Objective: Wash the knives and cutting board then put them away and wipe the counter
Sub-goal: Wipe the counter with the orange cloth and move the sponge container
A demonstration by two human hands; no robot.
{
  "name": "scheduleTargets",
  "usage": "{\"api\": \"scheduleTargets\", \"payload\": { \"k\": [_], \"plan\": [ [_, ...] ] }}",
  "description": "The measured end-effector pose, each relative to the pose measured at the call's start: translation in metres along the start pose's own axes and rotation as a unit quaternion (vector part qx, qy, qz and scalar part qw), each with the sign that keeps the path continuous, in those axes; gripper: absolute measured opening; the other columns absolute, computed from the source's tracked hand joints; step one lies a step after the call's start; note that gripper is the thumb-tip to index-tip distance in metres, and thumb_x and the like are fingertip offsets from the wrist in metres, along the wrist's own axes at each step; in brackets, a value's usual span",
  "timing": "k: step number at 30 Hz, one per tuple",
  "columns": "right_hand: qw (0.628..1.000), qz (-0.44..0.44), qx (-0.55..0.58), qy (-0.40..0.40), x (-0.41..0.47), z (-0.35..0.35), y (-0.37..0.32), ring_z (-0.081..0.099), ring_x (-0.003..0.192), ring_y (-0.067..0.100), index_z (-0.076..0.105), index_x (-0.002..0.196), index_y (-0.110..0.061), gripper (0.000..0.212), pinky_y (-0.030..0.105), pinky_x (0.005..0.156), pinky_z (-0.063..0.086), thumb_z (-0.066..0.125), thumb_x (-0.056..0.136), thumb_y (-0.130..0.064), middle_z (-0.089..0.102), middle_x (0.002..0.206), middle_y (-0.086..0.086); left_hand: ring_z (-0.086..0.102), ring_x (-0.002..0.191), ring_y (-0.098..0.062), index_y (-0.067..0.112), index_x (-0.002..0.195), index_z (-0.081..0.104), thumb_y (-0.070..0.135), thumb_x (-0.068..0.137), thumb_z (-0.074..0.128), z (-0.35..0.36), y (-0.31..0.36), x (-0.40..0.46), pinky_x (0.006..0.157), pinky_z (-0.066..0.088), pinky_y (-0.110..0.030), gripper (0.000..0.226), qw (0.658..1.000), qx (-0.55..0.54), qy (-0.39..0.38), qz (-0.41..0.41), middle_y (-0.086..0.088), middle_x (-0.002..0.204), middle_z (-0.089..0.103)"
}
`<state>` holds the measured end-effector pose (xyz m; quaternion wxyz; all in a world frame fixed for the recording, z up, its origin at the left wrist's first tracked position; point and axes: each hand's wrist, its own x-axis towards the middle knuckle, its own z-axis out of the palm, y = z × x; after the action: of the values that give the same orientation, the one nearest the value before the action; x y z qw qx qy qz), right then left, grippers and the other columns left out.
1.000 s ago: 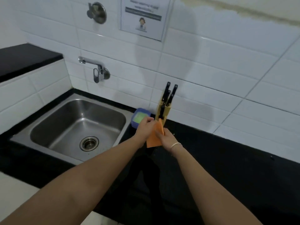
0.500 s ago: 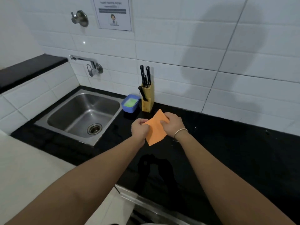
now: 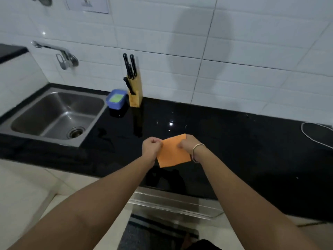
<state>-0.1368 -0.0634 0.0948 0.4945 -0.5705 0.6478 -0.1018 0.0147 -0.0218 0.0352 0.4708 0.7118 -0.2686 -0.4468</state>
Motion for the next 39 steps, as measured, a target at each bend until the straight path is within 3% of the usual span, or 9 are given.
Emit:
{"api": "scheduleTargets", "payload": {
  "k": [6,12,15,18,20,22,25,28,39],
  "plan": [
    [0.992,0.093,0.075,0.04,0.0,-0.085,0.047,0.057,0.114,0.034,0.051,0.118,-0.011,0.019,0.046,0.096,0.051,0.053,0.099,-0.013,0.054,0.117,0.014,0.058,0.103,-0.011,0.02,0.137,0.051,0.017,0.093,0.068,0.049,-0.003,-0.003,0.075,0.045,-0.022,0.047,0.973,0.189,-0.109,0.078,0.002,0.123,0.06],
    [0.966,-0.058,-0.052,0.247,0.011,-0.164,0.104,0.063,0.09,0.03,0.07,0.108,-0.024,0.022,0.03,0.072,0.045,0.053,0.093,-0.023,0.067,0.097,0.007,0.041,0.141,-0.032,0.023,0.158,0.026,0.043,0.091,0.068,0.085,-0.025,0.016,0.113,0.039,-0.051,0.081,0.879,0.447,-0.143,0.084,-0.006,0.157,0.04],
    [0.944,-0.012,-0.294,0.151,0.018,-0.18,0.161,0.06,0.101,0.033,0.065,0.12,-0.025,0.033,0.039,0.088,0.045,0.045,0.094,-0.024,0.064,0.113,0.011,0.013,0.155,-0.034,0.023,0.163,0.005,0.055,0.097,0.056,0.089,-0.046,0.019,0.122,0.021,-0.058,0.089,0.834,0.526,-0.149,0.075,-0.005,0.171,0.01],
    [0.926,0.07,-0.362,0.08,0.03,-0.178,0.213,0.056,0.092,0.026,0.061,0.089,-0.02,0.031,0.042,0.089,0.035,0.039,0.092,-0.04,0.064,0.098,0.006,-0.023,0.154,-0.027,0.024,0.161,-0.017,0.062,0.103,0.033,0.087,-0.075,0.017,0.125,-0.005,-0.053,0.085,0.777,0.604,-0.17,0.044,0.0,0.167,-0.028],
    [0.919,0.023,-0.369,0.139,0.044,-0.176,0.231,0.055,0.094,0.028,0.061,0.095,-0.018,0.032,0.041,0.086,0.04,0.04,0.09,-0.041,0.064,0.105,0.009,-0.029,0.152,-0.026,0.026,0.16,-0.021,0.064,0.103,0.027,0.086,-0.08,0.017,0.124,-0.01,-0.052,0.083,0.77,0.615,-0.17,0.033,0.0,0.164,-0.034],
    [0.906,-0.046,-0.377,0.185,0.06,-0.175,0.243,0.053,0.117,0.033,0.056,0.129,-0.014,0.046,0.045,0.098,0.043,0.042,0.093,-0.04,0.058,0.129,0.014,-0.029,0.152,-0.026,0.027,0.16,-0.021,0.064,0.103,0.026,0.087,-0.08,0.018,0.124,-0.01,-0.051,0.082,0.765,0.62,-0.173,0.02,0.001,0.164,-0.034],
    [0.924,-0.073,-0.35,0.136,0.087,-0.166,0.256,0.016,0.151,0.037,0.023,0.157,-0.02,0.06,0.052,0.122,0.019,0.031,0.103,-0.044,0.02,0.165,0.013,-0.03,0.151,-0.026,0.028,0.159,-0.022,0.063,0.103,0.026,0.087,-0.079,0.02,0.123,-0.011,-0.051,0.082,0.756,0.632,-0.168,0.014,0.001,0.163,-0.035],
    [0.901,-0.084,-0.406,0.126,0.097,-0.145,0.279,0.0,0.154,0.039,0.006,0.161,-0.022,0.064,0.055,0.123,0.004,0.021,0.105,-0.049,-0.002,0.169,0.011,-0.032,0.151,-0.026,0.029,0.159,-0.023,0.064,0.103,0.026,0.087,-0.082,0.018,0.123,-0.012,-0.052,0.081,0.754,0.634,-0.173,0.018,0.002,0.163,-0.037],
    [0.897,-0.04,-0.409,0.161,0.068,-0.096,0.264,-0.009,0.153,0.04,-0.002,0.161,-0.02,0.07,0.058,0.123,-0.002,0.016,0.103,-0.055,-0.011,0.168,0.01,-0.031,0.151,-0.032,0.023,0.159,-0.023,0.065,0.103,0.019,0.081,-0.087,0.023,0.122,-0.012,-0.057,0.081,0.753,0.625,-0.19,0.071,-0.005,0.163,-0.036]
  ]
}}
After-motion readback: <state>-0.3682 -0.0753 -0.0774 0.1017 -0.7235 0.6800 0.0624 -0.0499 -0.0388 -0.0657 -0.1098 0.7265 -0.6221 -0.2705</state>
